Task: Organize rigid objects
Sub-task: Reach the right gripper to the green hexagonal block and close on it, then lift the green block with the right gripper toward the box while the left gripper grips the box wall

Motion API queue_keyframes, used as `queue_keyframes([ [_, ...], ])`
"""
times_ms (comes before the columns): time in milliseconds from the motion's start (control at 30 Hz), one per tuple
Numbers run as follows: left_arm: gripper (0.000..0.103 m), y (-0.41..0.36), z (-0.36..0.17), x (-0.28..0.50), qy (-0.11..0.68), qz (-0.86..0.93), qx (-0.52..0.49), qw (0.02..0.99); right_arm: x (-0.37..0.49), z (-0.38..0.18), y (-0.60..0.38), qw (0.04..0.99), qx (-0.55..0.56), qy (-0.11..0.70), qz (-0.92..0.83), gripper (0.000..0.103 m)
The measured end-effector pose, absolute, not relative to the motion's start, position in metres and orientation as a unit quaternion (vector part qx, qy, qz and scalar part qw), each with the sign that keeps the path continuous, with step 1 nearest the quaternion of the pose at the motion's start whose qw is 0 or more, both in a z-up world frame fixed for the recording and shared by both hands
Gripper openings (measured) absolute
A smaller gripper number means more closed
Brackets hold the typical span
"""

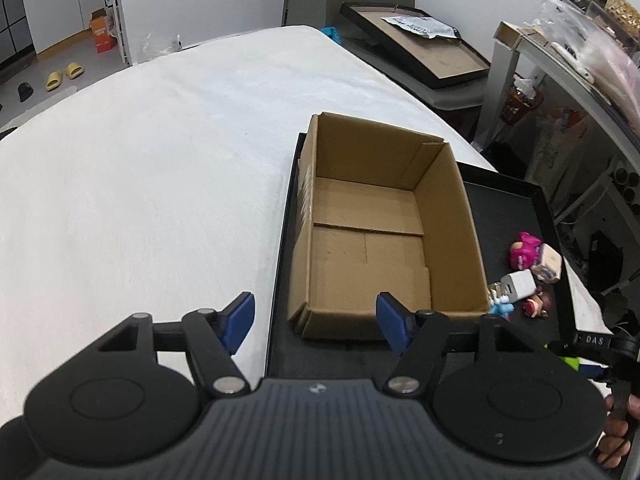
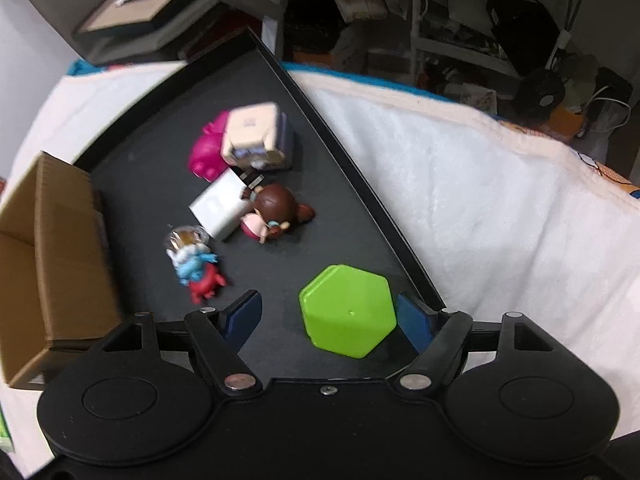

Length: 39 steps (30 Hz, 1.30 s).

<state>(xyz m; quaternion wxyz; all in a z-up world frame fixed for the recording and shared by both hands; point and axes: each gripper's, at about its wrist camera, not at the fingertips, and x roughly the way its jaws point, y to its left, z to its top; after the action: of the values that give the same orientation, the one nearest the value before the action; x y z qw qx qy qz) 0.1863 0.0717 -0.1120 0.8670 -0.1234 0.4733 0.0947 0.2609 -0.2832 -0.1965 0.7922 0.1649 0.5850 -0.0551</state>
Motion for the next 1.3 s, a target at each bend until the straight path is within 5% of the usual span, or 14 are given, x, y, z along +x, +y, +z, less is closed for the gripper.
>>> queue_keyframes([
  [133,0.064,0.074,-0.119,0.197,0.476,0.103,-0.122,0.865,0.266,-0.206,-0.280,0.788,0.148,0.595,-0.059,0.068],
  [300,0.056,0.078,-0.129,0.210,0.484,0.106,-0.126,0.859,0.272,-0.218,-0.276,0.777,0.146,0.609,-0.054,0.048],
  [400,0.048,0.080,-0.135,0.216,0.491,0.105,-0.126,0.855,0.272,-0.218,-0.269,0.786,0.127,0.603,-0.044,0.048],
  [533,0.024,0.085,-0.143,0.219,0.499,0.111,-0.131,0.849,0.273,-0.214,-0.264,0.794,0.122,0.595,-0.029,0.047],
  [733,0.006,0.079,-0.143,0.218,0.490,0.111,-0.117,0.856,0.273,-0.199,-0.261,0.817,0.129,0.562,-0.007,0.047],
  [1300,0.006,0.072,-0.137,0.202,0.493,0.099,-0.087,0.860,0.287,-0.159,-0.236,0.860,0.146,0.486,0.061,0.047],
])
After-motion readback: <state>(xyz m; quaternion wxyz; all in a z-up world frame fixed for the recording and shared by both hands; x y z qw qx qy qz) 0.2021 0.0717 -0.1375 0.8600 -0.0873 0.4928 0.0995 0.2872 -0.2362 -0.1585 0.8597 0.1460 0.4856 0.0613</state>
